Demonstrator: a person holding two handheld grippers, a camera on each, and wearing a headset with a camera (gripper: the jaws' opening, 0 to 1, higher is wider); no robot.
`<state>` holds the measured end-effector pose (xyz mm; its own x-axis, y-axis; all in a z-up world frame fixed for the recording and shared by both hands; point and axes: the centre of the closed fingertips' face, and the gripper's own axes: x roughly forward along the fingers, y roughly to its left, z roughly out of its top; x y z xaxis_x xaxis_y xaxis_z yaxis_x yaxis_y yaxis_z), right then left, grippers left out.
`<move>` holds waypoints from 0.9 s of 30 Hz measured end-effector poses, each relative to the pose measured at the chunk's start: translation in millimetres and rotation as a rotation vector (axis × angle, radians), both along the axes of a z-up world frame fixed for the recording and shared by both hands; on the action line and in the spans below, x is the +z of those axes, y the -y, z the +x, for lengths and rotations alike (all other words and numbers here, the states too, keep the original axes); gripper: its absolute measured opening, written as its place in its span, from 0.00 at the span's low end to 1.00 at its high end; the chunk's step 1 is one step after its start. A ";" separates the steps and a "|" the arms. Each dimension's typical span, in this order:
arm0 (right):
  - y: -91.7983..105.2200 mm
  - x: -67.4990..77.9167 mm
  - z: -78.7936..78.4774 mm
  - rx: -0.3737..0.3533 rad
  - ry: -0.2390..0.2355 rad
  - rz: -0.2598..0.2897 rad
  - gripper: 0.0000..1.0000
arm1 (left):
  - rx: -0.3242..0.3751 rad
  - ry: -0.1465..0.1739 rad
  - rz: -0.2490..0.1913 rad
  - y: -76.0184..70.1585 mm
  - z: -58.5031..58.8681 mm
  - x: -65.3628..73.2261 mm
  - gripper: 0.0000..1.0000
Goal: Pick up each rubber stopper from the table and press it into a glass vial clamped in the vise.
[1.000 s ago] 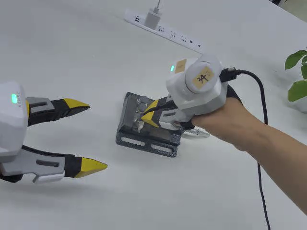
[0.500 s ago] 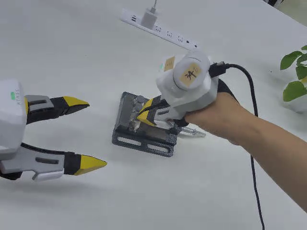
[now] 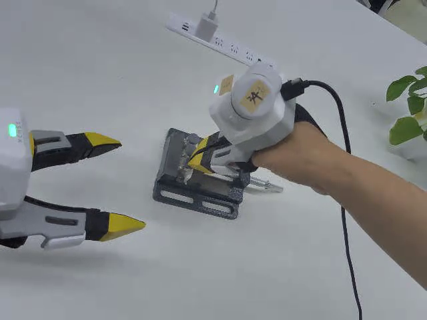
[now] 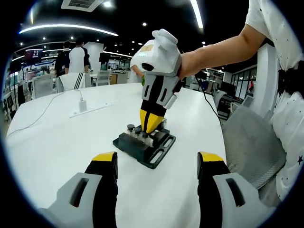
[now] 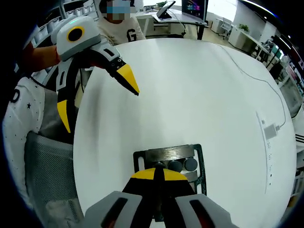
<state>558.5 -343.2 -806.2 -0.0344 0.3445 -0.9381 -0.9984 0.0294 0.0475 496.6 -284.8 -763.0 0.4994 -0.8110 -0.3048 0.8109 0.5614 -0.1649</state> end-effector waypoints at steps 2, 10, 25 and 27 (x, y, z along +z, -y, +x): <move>-0.1 -0.1 -0.3 0.004 -0.002 -0.006 0.00 | 0.002 0.001 -0.002 -0.2 0.3 0.2 0.67; -1.1 -1.3 -0.1 0.007 -0.017 -0.024 0.00 | 0.006 0.004 -0.010 -0.8 1.2 1.0 0.66; -2.4 -2.2 -2.0 0.031 -0.006 -0.059 0.00 | 0.019 0.011 -0.017 -3.3 5.4 3.2 0.65; -3.9 -3.3 -2.3 0.033 -0.004 -0.058 0.00 | 0.019 0.013 -0.018 -3.5 5.4 3.5 0.64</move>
